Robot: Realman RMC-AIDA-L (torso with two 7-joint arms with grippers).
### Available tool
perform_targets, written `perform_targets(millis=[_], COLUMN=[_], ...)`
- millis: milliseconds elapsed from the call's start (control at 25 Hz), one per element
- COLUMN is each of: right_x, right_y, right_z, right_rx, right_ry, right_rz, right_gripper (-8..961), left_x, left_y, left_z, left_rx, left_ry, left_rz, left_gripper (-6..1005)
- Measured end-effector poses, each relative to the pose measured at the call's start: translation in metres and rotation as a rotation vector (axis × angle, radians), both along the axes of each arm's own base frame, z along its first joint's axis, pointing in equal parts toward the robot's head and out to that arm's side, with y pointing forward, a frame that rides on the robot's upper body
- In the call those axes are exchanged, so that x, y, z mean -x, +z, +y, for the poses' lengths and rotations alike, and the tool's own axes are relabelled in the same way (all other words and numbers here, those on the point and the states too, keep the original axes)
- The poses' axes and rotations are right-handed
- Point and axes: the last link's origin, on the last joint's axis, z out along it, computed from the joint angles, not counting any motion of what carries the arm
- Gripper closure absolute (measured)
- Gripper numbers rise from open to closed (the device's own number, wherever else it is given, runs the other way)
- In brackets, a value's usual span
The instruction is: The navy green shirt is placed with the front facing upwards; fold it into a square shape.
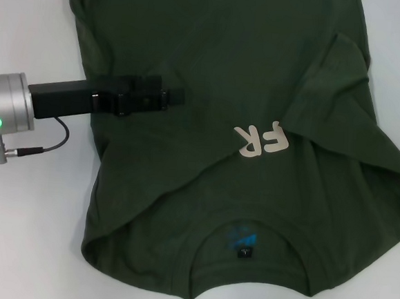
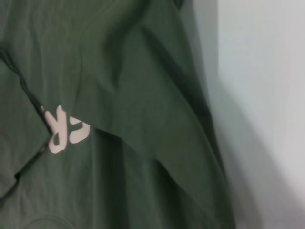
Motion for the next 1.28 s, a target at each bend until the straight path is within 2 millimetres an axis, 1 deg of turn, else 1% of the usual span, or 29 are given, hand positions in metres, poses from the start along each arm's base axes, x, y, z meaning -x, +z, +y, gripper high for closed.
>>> perform_targets(millis=[120,280,320,480,520,640,800,1000,1280], right_x=[0.001,0.001,0.001,0.002,0.002,0.001,0.000,0.000,0.000], right_y=[0.000,-0.003,-0.003,-0.002,-0.002,-0.003,-0.006,-0.006,-0.006], right_z=[-0.001,-0.003,-0.003,-0.003,-0.003,-0.006,-0.008,-0.009,-0.009], right_rx=[-0.016,-0.039,-0.046,-0.080,-0.081,-0.078,-0.076,-0.083,-0.082], right_ry=[0.022,0.059,0.068,0.096,0.099,0.109,0.117,0.130,0.146], right_rz=[0.027,0.059,0.066,0.100,0.102,0.103,0.108,0.109,0.109], right_gripper=[917,917,917,918,918,917,917,917,918], left_x=[0.001,0.007,0.007,0.018,0.018,0.035,0.045,0.053,0.057], left_y=[0.002,0.012,0.012,0.027,0.027,0.032,0.035,0.036,0.039], left_z=[-0.001,-0.013,-0.013,-0.031,-0.031,-0.045,-0.053,-0.060,-0.062], left_rx=[0.003,0.055,0.055,0.117,0.117,0.182,0.215,0.290,0.379], left_ry=[0.000,-0.025,-0.025,-0.006,-0.006,0.080,0.138,0.208,0.289], left_rz=[-0.001,-0.017,-0.017,-0.052,-0.052,-0.027,-0.013,0.020,0.053], left_gripper=[114,114,114,114,114,114,114,114,115])
